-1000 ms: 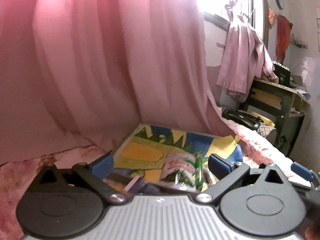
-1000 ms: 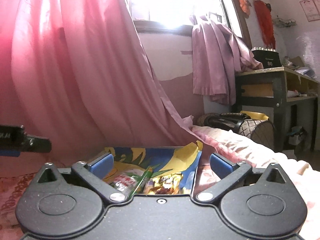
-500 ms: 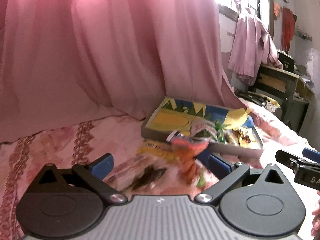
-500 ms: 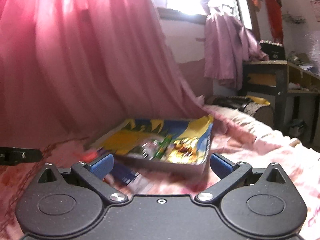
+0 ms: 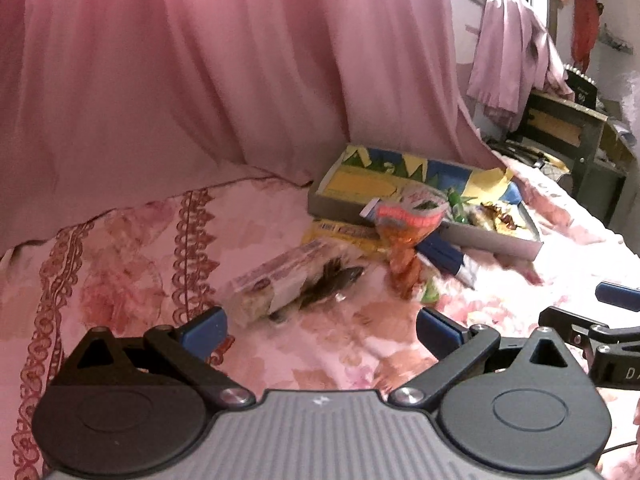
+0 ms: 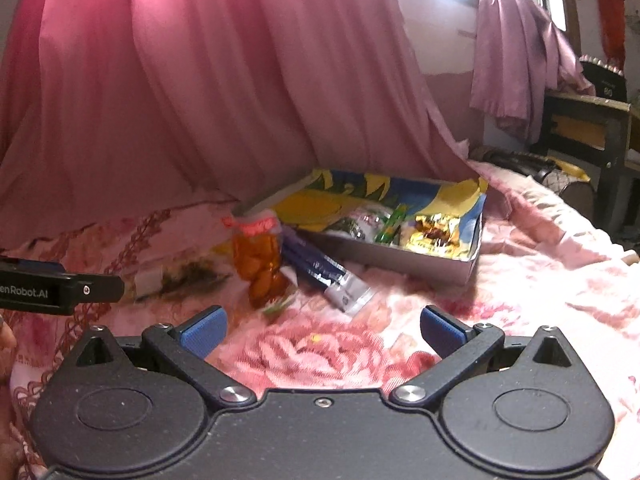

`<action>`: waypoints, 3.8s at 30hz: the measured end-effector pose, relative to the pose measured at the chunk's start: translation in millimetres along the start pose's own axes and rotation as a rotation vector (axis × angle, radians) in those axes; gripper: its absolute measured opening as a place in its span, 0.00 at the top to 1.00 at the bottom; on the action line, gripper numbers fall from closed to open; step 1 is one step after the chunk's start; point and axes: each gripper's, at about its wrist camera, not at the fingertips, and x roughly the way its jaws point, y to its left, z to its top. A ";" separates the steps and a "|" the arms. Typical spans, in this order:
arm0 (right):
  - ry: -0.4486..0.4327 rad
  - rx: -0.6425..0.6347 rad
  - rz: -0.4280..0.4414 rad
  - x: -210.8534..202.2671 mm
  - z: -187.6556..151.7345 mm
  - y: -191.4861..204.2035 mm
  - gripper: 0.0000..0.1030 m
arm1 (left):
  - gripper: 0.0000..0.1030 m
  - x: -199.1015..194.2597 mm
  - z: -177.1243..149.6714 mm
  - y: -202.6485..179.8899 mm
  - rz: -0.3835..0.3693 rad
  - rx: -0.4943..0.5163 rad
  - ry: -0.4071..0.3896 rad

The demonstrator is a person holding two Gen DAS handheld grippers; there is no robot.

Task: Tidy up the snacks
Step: 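Move both tools back over the remaining snacks beside the box, then grasp the clear bread bag with the left tool while the right tool grasps the orange pickled-food bag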

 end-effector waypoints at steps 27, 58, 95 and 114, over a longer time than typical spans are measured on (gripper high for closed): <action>0.178 0.023 0.105 51.5 -3.0 0.6 0.01 | 0.00 33.2 -11.8 1.3 0.095 0.028 0.127; 0.018 -0.128 0.300 174.0 23.0 13.0 0.19 | 0.12 140.1 60.6 29.0 -0.034 0.344 0.289; 0.036 -0.312 0.314 171.4 17.9 30.7 0.60 | 0.61 124.9 44.5 4.1 -0.014 0.037 0.446; 0.007 -0.321 0.193 62.9 1.3 31.1 0.62 | 0.61 44.8 6.9 -33.7 -0.143 0.068 0.276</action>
